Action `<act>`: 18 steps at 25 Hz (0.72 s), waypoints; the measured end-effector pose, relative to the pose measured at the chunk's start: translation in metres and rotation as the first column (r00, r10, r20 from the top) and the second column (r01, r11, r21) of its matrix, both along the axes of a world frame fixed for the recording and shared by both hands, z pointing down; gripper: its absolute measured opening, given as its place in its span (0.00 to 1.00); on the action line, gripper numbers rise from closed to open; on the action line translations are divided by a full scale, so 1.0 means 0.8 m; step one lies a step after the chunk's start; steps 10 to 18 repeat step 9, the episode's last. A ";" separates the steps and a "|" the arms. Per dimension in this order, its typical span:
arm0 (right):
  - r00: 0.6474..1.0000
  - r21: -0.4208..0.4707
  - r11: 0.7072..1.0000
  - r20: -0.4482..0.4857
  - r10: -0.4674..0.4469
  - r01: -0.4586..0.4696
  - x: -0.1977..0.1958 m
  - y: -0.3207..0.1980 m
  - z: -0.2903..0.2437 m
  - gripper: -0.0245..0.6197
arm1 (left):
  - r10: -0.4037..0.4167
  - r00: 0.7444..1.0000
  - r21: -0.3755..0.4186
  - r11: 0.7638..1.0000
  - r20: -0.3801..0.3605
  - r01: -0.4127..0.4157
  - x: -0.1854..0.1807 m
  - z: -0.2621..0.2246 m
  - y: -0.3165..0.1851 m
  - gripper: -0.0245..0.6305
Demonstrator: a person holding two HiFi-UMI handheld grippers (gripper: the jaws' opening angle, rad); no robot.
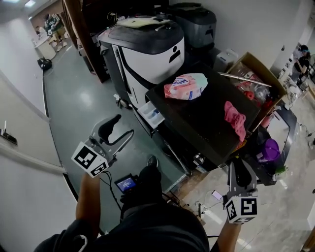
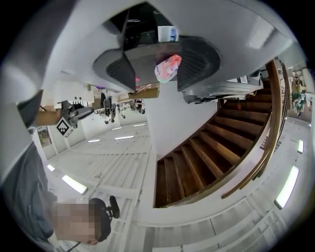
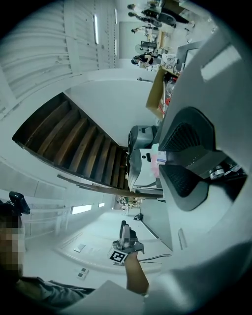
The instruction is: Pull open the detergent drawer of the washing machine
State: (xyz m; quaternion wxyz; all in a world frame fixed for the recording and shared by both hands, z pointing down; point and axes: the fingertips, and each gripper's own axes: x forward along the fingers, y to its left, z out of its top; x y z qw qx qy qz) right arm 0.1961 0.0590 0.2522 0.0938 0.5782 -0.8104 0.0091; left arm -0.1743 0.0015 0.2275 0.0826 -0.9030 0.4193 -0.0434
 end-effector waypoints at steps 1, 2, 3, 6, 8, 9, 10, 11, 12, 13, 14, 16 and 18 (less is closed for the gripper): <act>1.000 0.003 1.000 0.003 0.003 -0.003 0.001 0.002 -0.002 0.17 | 0.002 1.000 0.004 1.000 0.002 -0.002 0.001 -0.002 0.003 0.48; 1.000 0.006 1.000 0.005 0.006 -0.006 0.003 0.005 -0.003 0.17 | 0.005 1.000 0.008 1.000 0.002 -0.005 0.002 -0.005 0.007 0.48; 1.000 0.008 1.000 0.007 0.008 -0.008 0.004 0.006 -0.004 0.17 | 0.007 1.000 0.012 1.000 0.002 -0.007 0.003 -0.006 0.010 0.48; 1.000 0.014 1.000 0.008 0.016 -0.016 0.007 0.012 -0.007 0.17 | 0.008 1.000 0.018 1.000 0.005 -0.008 0.004 -0.009 0.016 0.48; 1.000 0.017 1.000 0.006 0.020 -0.020 0.009 0.016 -0.008 0.17 | 0.007 1.000 0.018 1.000 0.004 -0.007 0.004 -0.010 0.020 0.48; 1.000 0.019 1.000 0.005 0.022 -0.022 0.011 0.017 -0.009 0.17 | 0.006 1.000 0.018 1.000 0.004 -0.006 0.005 -0.010 0.022 0.48; 1.000 0.019 1.000 0.005 0.022 -0.022 0.011 0.017 -0.009 0.17 | 0.006 1.000 0.018 1.000 0.004 -0.006 0.005 -0.010 0.022 0.48; 1.000 0.019 1.000 0.005 0.022 -0.022 0.011 0.017 -0.009 0.17 | 0.006 1.000 0.018 1.000 0.004 -0.006 0.005 -0.010 0.022 0.48; 1.000 0.019 1.000 0.005 0.022 -0.022 0.011 0.017 -0.009 0.17 | 0.006 1.000 0.018 1.000 0.004 -0.006 0.005 -0.010 0.022 0.48; 1.000 0.019 1.000 0.005 0.022 -0.022 0.011 0.017 -0.009 0.17 | 0.006 1.000 0.018 1.000 0.004 -0.006 0.005 -0.010 0.022 0.48; 1.000 0.019 1.000 0.005 0.022 -0.022 0.011 0.017 -0.009 0.17 | 0.006 1.000 0.018 1.000 0.004 -0.006 0.005 -0.010 0.022 0.48; 1.000 0.019 1.000 0.005 0.022 -0.022 0.011 0.017 -0.009 0.17 | 0.006 1.000 0.018 1.000 0.004 -0.006 0.005 -0.010 0.022 0.48; 1.000 0.019 1.000 0.005 0.022 -0.022 0.011 0.017 -0.009 0.17 | 0.006 1.000 0.018 1.000 0.004 -0.006 0.005 -0.010 0.022 0.48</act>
